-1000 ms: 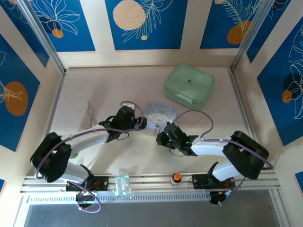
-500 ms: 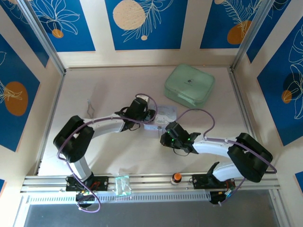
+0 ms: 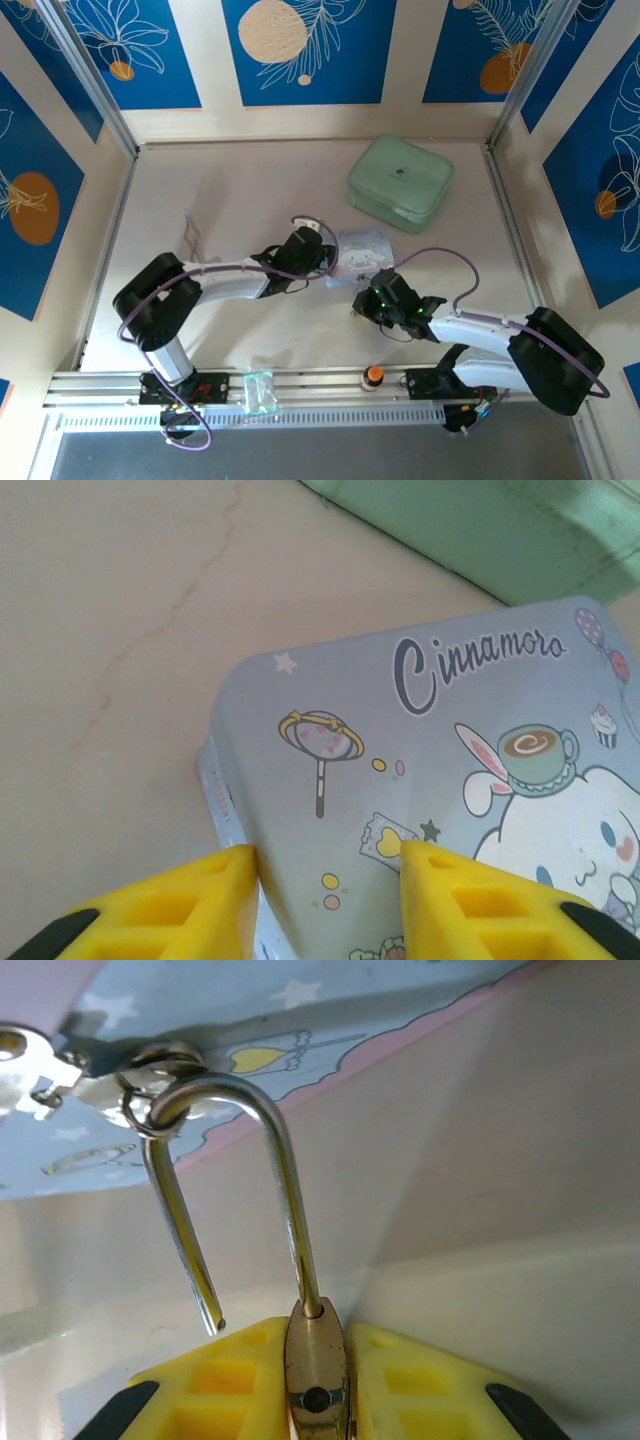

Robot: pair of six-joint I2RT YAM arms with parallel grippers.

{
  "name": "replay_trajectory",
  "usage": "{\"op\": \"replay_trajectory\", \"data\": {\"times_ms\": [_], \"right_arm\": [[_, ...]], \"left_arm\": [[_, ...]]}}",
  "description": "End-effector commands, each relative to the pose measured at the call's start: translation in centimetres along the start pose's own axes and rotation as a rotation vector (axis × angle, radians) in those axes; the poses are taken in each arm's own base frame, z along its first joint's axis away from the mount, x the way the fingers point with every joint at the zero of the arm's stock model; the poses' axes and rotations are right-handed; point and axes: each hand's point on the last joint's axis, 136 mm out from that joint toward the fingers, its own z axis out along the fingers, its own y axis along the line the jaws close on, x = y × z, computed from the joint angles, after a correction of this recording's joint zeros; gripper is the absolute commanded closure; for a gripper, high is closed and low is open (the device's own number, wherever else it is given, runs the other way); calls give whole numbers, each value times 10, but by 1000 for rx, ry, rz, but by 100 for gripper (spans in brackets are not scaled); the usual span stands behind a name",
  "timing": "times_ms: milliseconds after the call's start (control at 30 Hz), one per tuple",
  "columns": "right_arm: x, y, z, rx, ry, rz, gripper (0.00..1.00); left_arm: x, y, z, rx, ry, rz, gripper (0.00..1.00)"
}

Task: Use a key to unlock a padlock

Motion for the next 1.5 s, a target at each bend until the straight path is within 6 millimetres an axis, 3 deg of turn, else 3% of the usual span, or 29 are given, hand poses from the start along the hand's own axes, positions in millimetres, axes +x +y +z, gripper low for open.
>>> {"op": "replay_trajectory", "data": {"times_ms": [0,200,367,467,733,1000,1067,1200,1467], "right_arm": [[7,-36,5,101,44,78,81],[-14,-23,4,-13,1,162,82],[-30,-25,-6,-28,-39,174,82],[-38,-26,-6,-68,-30,198,83],[-65,-3,-18,-207,-101,185,84],[-54,6,-17,-250,-41,178,84],[-50,-13,-9,-157,-29,204,84],[-55,-36,-2,-200,-46,349,84],[-70,-18,2,-314,-42,391,84]], "left_arm": [[79,40,0,-159,237,67,60],[93,59,4,-277,258,140,60],[108,78,10,-354,294,176,60],[112,79,12,-351,304,184,60],[115,82,13,-362,326,227,60],[106,72,16,-339,310,239,61],[104,72,15,-344,304,239,61],[104,72,13,-339,305,242,62],[110,80,14,-346,317,276,62]]}}
